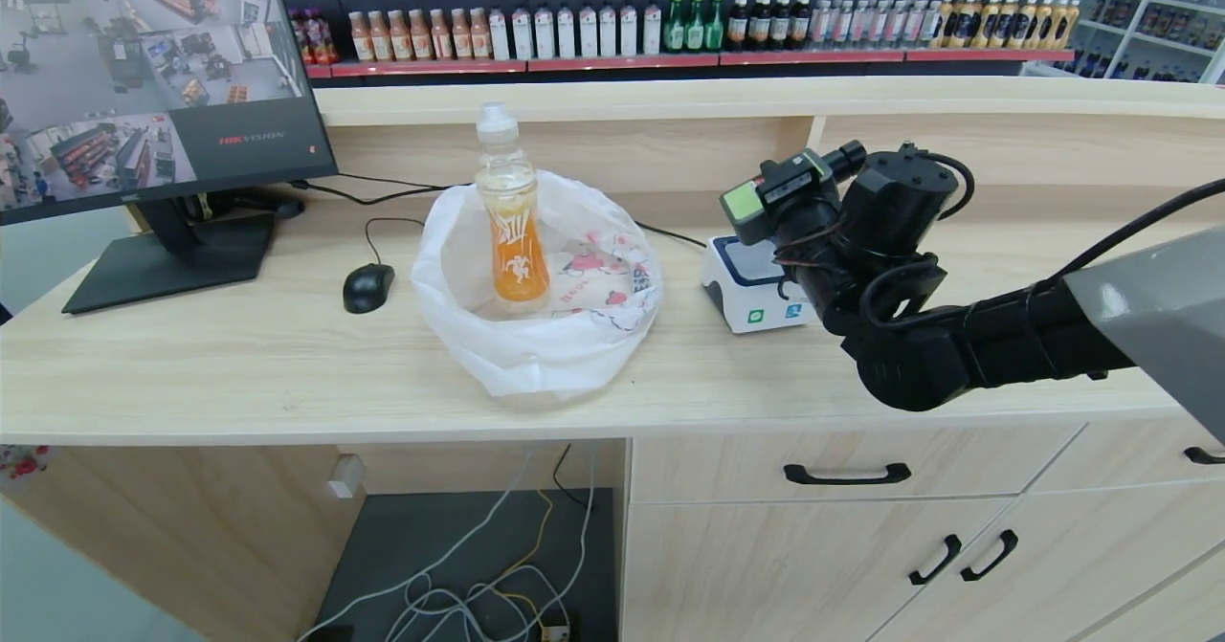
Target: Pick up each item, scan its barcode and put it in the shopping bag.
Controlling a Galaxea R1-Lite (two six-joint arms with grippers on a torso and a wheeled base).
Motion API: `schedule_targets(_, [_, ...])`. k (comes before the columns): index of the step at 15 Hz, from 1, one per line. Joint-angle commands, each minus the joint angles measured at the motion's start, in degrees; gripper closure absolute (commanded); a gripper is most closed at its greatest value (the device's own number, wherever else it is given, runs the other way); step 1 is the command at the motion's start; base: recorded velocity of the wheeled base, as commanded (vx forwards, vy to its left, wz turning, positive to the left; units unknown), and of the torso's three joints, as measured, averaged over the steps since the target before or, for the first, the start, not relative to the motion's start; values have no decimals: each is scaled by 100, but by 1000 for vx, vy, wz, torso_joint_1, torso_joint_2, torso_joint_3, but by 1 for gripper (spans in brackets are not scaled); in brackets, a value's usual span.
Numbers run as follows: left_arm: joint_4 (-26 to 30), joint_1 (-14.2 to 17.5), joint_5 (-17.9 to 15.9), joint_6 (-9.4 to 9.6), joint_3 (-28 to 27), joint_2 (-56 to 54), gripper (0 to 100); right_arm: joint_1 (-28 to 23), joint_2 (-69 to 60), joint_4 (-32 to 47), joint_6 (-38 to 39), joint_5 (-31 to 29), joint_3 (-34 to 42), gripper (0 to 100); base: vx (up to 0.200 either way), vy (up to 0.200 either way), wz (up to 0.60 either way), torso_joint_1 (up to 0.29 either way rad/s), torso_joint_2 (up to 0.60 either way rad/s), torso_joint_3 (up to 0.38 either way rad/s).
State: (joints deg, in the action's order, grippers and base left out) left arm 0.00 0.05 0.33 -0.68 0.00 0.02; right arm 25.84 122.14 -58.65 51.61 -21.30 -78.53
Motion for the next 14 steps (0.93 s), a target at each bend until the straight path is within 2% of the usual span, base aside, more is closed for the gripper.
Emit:
schedule_targets(1, [0,4,2,-2,0,-2,0,8,12,99,103,-6,-48,100,0,0,0,0,0,0])
schedule_targets(14, [0,4,2,-2,0,-2,0,8,223,161,340,-85,-31,100,0,0,0,0,0,0])
